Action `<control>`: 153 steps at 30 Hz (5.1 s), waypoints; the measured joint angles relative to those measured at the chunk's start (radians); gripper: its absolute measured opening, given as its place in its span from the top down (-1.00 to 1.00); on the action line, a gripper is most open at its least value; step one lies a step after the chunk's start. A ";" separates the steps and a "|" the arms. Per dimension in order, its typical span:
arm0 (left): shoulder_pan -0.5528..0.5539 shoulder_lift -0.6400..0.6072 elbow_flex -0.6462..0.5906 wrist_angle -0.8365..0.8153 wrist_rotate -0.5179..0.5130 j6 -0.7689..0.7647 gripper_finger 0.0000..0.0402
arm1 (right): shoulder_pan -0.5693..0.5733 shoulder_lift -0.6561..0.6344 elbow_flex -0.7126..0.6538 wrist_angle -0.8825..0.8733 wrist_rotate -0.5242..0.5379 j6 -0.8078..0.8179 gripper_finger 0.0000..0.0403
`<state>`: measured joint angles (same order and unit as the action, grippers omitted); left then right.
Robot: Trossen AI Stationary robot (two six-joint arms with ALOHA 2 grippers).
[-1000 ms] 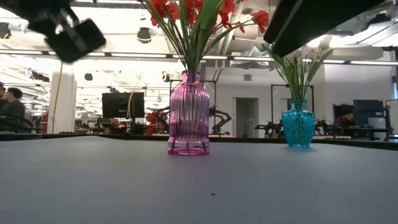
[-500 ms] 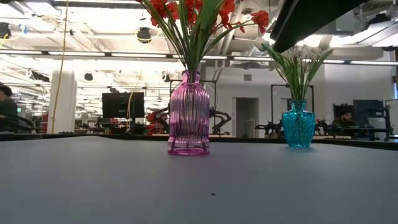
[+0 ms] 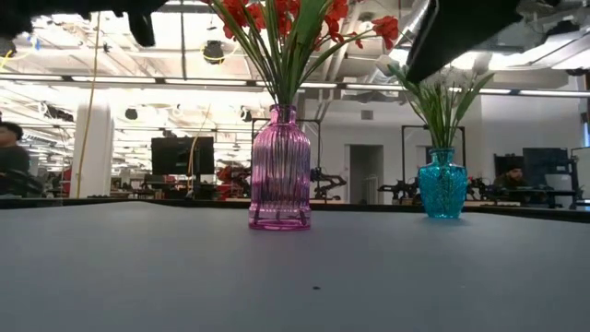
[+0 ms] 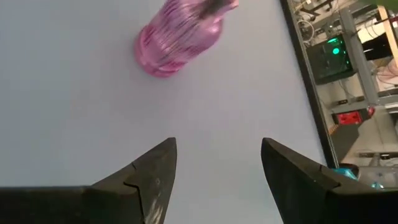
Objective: Sort flowers into vase by color
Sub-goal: Put the red flower into the purple vase, then return to Home Position
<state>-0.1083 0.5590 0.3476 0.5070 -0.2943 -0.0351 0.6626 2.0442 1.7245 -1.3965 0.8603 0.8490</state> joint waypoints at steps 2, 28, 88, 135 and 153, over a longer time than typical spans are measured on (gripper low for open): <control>0.062 0.028 -0.030 0.093 0.098 -0.058 1.00 | -0.007 -0.033 -0.031 0.003 0.006 0.000 -0.29; 0.171 0.725 -0.147 1.058 0.221 -0.367 1.00 | -0.258 -0.753 -0.961 1.228 -0.316 -0.562 0.20; 0.086 0.986 0.061 0.877 0.264 -0.235 1.00 | -0.191 -0.731 -0.961 1.267 -0.348 -0.587 0.60; 0.206 0.858 0.206 0.260 0.557 -0.263 0.33 | -0.157 -0.731 -0.960 1.270 -0.365 -0.587 0.60; 0.270 0.661 0.207 -0.156 0.700 -0.152 0.33 | -0.159 -0.731 -0.960 1.277 -0.366 -0.585 0.60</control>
<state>0.1621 1.2204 0.5545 0.3512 0.4059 -0.1868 0.5037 1.3135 0.7647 -0.1193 0.4942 0.2638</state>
